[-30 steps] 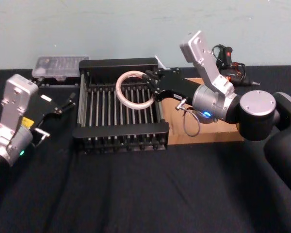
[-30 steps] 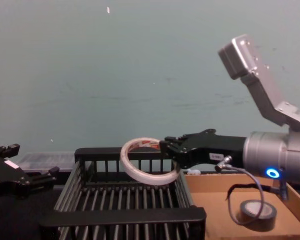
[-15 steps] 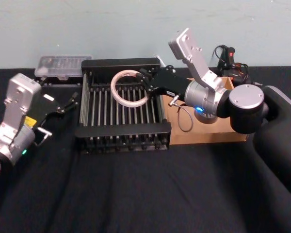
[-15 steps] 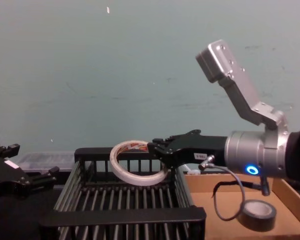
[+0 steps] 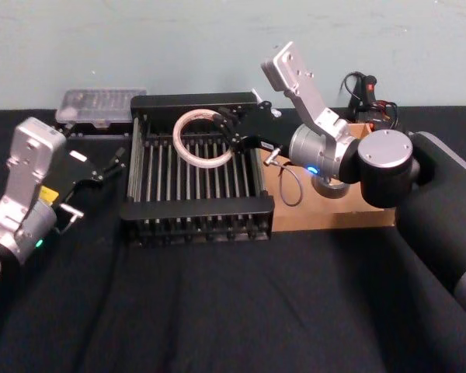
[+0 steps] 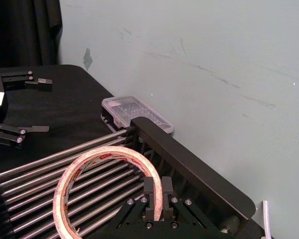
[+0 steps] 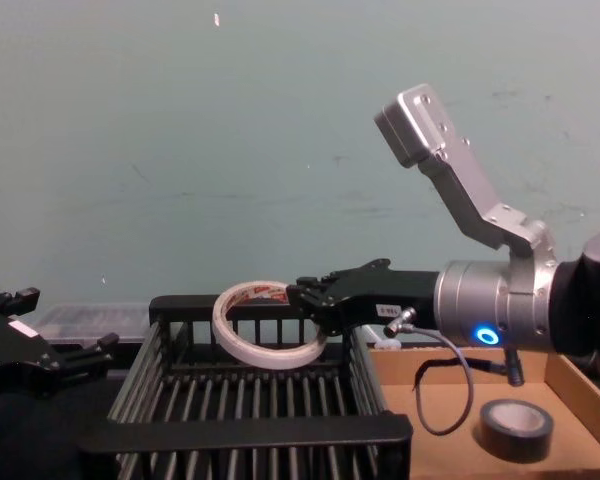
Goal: Pick up the white tape and place it into the black box , Pick up the silver tape and place it into the brown box.
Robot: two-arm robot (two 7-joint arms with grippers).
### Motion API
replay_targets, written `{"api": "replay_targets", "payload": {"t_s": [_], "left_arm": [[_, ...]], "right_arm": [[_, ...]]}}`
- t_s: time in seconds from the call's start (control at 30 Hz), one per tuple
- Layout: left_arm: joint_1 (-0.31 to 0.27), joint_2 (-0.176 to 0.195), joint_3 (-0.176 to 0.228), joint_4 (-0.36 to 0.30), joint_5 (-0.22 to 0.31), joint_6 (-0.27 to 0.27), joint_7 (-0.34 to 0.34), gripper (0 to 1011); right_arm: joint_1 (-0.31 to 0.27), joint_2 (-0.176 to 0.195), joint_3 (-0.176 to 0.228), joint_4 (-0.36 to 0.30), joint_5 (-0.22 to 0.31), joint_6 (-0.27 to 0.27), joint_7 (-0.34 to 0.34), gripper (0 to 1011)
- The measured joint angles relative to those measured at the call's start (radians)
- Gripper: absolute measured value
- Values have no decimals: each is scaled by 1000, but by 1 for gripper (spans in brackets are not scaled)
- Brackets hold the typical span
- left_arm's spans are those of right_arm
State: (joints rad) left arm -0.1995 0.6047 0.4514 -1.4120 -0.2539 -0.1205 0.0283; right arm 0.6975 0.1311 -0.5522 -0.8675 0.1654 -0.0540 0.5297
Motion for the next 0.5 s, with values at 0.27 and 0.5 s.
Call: {"api": "replay_targets", "payload": {"t_s": [0.27, 0.5], "left_arm": [[0, 0, 0, 0, 0, 0, 0, 1001], [0, 0, 0, 0, 0, 0, 0, 1001]], "right_arm": [[-3, 3, 0, -6, 0, 2, 0, 99], [-4, 4, 0, -8, 1, 3, -1, 181]]}}
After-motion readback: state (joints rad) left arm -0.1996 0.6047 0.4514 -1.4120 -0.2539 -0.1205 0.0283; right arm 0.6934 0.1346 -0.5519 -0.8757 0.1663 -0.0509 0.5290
